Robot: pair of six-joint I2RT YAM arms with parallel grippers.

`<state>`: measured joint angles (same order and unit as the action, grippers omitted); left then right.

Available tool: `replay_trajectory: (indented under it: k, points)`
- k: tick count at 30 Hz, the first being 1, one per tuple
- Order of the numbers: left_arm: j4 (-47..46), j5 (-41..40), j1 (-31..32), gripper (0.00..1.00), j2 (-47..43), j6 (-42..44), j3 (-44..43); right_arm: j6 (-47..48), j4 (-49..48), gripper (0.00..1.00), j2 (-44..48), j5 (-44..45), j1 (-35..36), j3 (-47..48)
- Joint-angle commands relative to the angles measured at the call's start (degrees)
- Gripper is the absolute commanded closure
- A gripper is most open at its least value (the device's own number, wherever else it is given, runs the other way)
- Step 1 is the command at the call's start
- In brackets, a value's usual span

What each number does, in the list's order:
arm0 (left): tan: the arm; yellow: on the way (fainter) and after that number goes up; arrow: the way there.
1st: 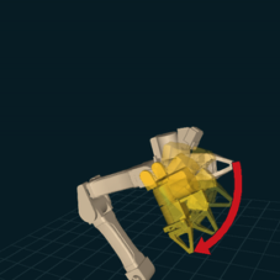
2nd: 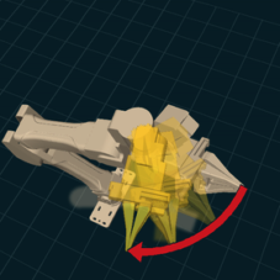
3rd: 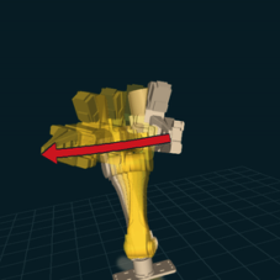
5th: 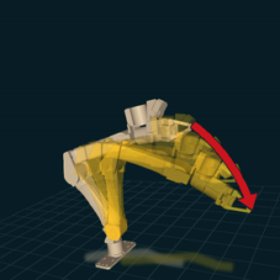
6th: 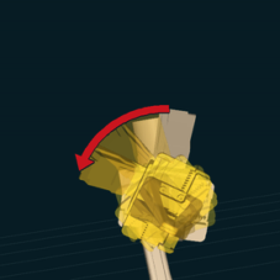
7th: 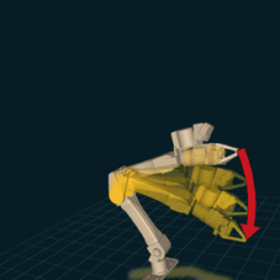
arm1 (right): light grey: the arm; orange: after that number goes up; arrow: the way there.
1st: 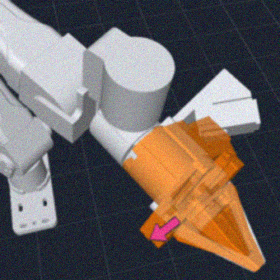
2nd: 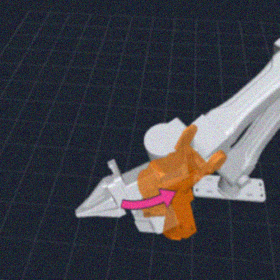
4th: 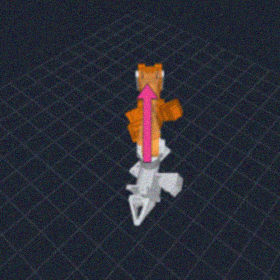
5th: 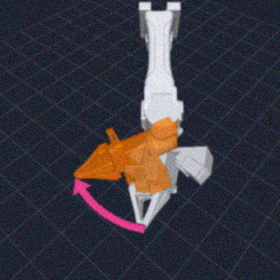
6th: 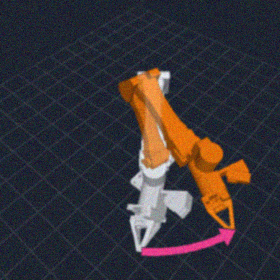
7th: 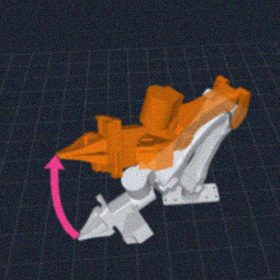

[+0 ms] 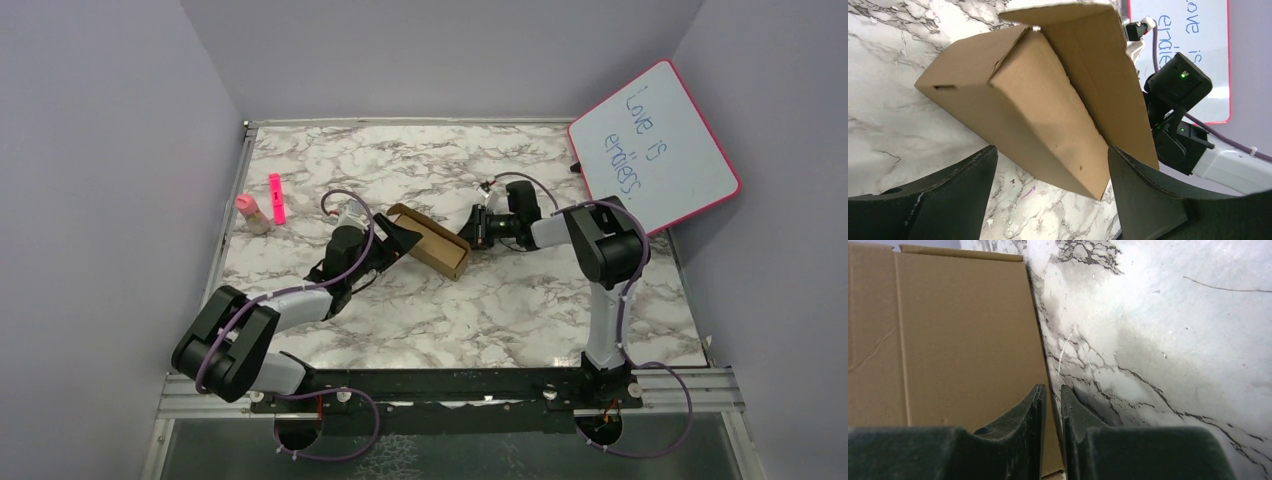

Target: Fold the paper box

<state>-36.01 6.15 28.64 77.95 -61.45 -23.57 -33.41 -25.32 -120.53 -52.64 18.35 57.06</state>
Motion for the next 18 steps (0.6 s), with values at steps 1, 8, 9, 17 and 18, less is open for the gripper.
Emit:
replay_trajectory:
  k: [1, 8, 9, 17, 18]
  points:
    - [-2.4, 0.1, 0.4, 0.21, 1.6, 1.7, -1.6, 6.5, 7.9, 0.76, 2.4, 10.0, 0.1, -0.8]
    - [-2.9, 0.2, 0.4, 0.31, 2.8, 2.1, -0.8, 9.9, 10.5, 0.66, 7.4, 15.3, 0.1, -1.7]
    - [-3.0, 0.1, 0.4, 0.33, 2.7, 2.3, -0.7, 10.3, 11.1, 0.66, 8.2, 16.5, 0.1, -1.8]
    - [-3.0, -2.0, 0.3, 0.51, 1.1, 3.3, 0.7, 12.9, 16.0, 0.65, 14.4, 22.4, -0.5, 1.5]
    - [-3.0, -2.2, 0.3, 0.53, 1.2, 3.5, 0.5, 13.4, 16.3, 0.65, 14.8, 22.3, -0.5, 2.0]
